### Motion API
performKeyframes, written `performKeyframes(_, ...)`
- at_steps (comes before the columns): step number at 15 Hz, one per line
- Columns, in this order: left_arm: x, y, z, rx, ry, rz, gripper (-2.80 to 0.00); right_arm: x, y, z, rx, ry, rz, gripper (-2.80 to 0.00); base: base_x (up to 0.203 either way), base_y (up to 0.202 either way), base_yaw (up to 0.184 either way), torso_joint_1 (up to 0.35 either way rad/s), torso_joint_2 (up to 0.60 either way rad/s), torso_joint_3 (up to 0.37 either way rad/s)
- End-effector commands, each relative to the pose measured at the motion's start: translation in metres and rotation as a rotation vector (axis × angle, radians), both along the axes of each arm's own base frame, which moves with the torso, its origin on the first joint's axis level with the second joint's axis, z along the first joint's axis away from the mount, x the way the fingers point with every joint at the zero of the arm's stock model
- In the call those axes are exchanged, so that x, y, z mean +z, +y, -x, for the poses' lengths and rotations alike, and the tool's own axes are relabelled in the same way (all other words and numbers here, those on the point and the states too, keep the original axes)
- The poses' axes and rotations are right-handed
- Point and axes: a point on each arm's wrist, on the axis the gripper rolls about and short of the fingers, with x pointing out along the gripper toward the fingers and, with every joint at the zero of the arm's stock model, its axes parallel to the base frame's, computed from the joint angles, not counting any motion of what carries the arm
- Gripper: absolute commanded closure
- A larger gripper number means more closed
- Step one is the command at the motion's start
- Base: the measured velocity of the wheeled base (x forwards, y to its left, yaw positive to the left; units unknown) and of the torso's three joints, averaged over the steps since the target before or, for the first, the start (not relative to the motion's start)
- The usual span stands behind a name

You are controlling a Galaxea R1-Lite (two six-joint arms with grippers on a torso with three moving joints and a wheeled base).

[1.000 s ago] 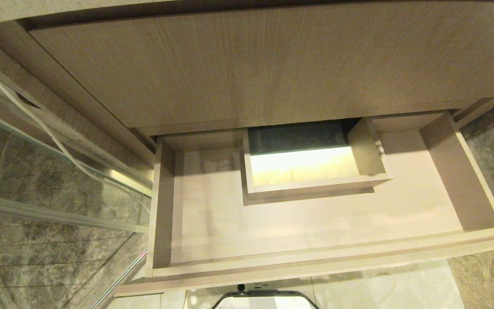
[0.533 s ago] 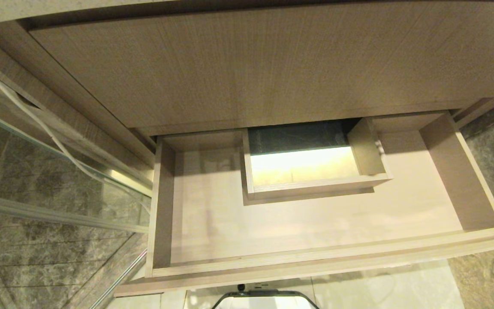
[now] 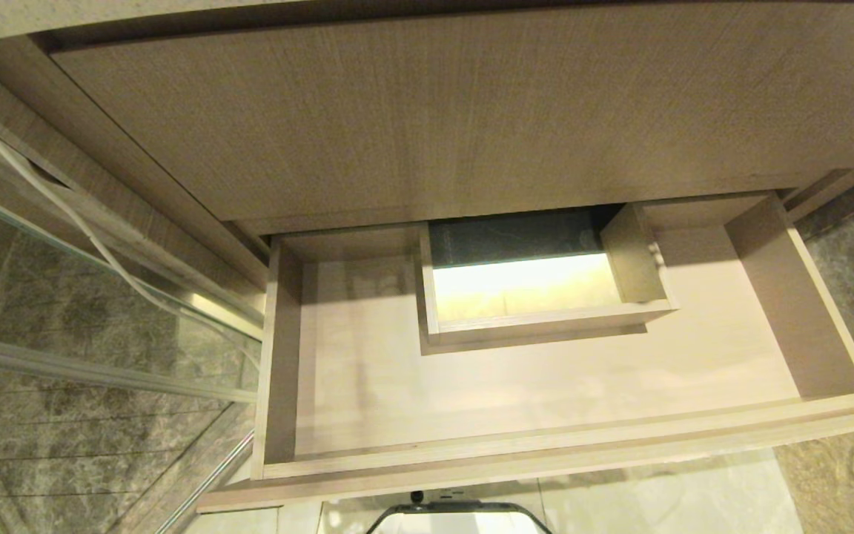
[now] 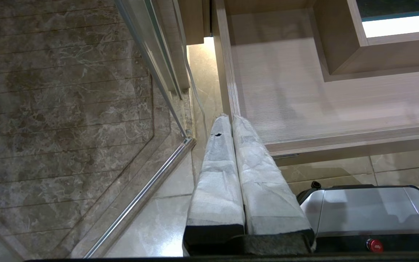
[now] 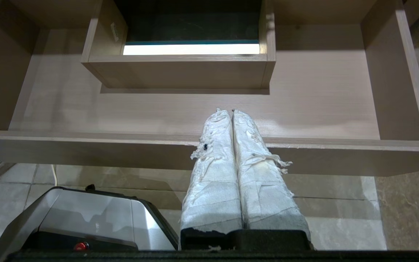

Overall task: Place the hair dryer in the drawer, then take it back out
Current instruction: Pick up the hairdryer

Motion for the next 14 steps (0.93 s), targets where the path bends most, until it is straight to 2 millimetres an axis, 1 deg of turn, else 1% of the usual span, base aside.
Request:
performKeyframes(1,-0.0001,0.0,0.0,0.0,0.0,0.001,0.0,-0.0119,0.0001,-0.0004,0.001,0.001,0.002,0.0,0.0,0.0,0.0,0.0,0.0,0.0)
performKeyframes(14,0.0,0.0,0.0,0.002,-0.001,0.001,0.0,-0.0119,0.0001,-0.0004,0.001,0.001,0.002,0.0,0.0,0.0,0.0,0.0,0.0,0.0)
